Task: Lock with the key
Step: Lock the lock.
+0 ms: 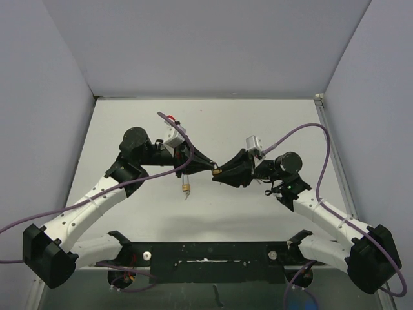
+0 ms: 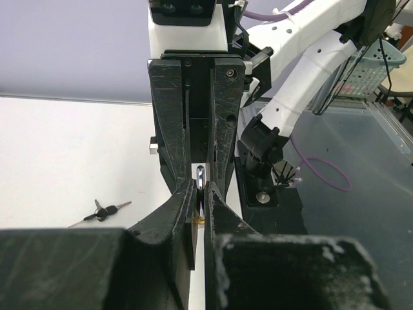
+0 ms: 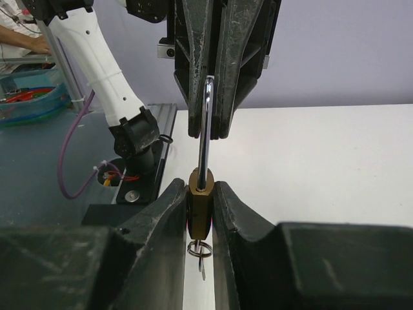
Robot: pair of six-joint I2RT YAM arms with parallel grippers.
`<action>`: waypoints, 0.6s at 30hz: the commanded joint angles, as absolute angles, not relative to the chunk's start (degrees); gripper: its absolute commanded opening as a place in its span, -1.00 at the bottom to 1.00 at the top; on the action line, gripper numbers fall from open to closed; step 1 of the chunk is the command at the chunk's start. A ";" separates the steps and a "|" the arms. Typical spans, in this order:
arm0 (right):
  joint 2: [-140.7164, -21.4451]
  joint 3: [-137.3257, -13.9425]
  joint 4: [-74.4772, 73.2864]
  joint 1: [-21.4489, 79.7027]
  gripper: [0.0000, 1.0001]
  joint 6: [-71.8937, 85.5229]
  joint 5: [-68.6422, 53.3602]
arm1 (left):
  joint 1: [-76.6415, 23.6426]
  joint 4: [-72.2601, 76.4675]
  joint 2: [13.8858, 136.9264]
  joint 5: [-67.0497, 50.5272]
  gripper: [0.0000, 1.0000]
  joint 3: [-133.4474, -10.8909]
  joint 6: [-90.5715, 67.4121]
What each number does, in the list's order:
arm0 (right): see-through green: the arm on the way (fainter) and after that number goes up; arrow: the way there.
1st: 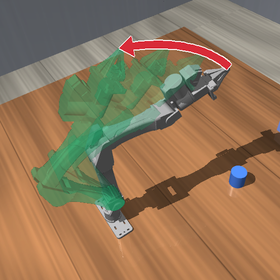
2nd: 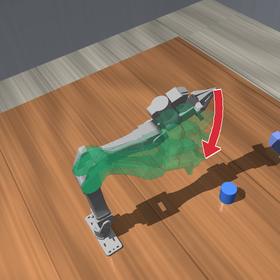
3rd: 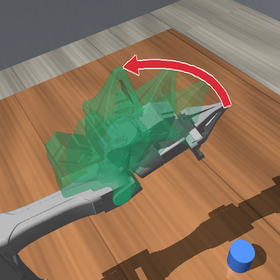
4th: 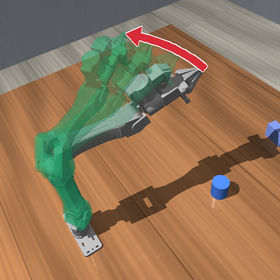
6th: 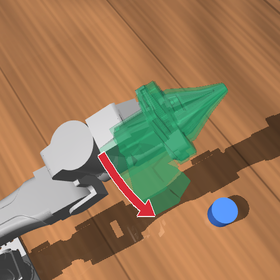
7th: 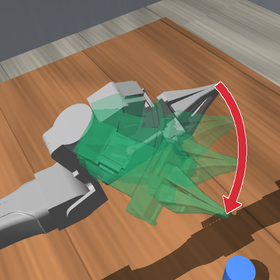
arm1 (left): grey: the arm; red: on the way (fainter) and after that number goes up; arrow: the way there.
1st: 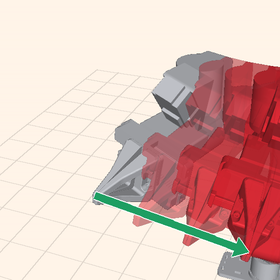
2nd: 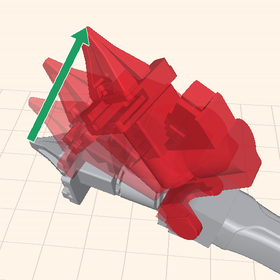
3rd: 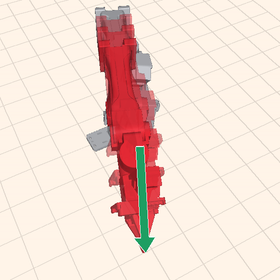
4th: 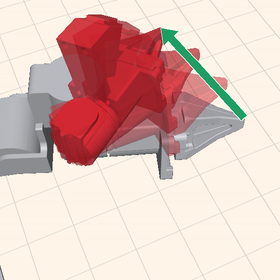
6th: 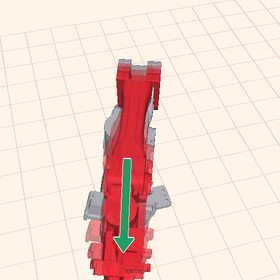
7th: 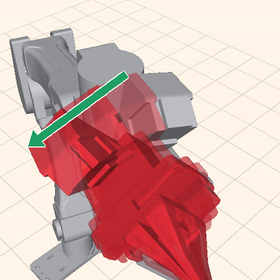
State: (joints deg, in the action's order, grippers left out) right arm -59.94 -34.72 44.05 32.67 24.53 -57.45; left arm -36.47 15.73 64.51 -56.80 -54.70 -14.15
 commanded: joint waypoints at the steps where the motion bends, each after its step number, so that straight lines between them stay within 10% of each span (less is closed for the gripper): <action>1: -57.85 -42.21 57.55 33.28 -1.00 22.03 -52.02 | -38.42 8.08 66.55 -56.83 -1.00 -53.60 -12.83; 18: -55.70 -47.05 48.08 33.22 -1.00 15.18 -46.23 | -40.25 6.59 67.37 -52.89 -1.00 -47.58 -11.91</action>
State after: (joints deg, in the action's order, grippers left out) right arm -59.88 -38.48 35.83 32.60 17.89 -55.51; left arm -37.58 18.59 64.18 -51.48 -52.38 -11.73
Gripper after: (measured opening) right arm 0.178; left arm 0.033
